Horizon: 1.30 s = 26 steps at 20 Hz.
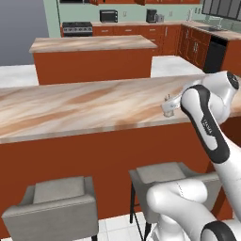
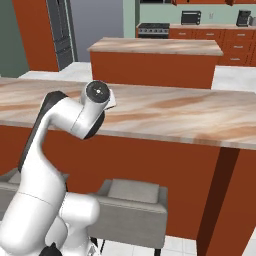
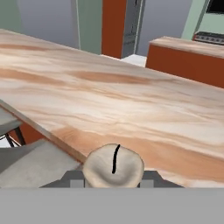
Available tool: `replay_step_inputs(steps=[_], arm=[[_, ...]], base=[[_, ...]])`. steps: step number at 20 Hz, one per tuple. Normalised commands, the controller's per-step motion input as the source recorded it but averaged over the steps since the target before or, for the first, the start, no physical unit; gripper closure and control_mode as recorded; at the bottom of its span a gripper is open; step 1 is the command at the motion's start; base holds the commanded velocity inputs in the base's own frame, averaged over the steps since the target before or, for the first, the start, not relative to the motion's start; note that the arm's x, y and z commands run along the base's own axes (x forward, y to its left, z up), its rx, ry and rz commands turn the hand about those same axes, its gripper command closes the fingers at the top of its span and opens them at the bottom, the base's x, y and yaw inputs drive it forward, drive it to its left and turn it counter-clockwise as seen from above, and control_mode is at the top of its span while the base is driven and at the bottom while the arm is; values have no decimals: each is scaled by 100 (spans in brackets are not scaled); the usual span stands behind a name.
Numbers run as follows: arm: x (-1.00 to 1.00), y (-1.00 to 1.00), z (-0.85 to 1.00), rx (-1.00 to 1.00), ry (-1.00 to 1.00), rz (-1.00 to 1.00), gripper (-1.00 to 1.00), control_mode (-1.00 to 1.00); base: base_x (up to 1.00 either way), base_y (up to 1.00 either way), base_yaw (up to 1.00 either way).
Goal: Get the candle and the beer from the cabinet and move them to the dining counter.
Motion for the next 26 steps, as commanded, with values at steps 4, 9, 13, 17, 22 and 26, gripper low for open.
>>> replay_step_inputs(steps=[4,9,13,17,22,26], arm=[[46,6,0,0,0,0,100,-100],[53,7,0,0,0,0,100,-100],[54,9,-10,0,0,0,100,-100],[49,8,-21,0,0,0,100,-100],[26,1,-40,0,0,0,100,-100],[8,0,-40,0,0,0,100,-100]], base=[[0,0,0],[0,0,0],[0,0,0],[0,0,0],[0,0,0],[0,0,0]])
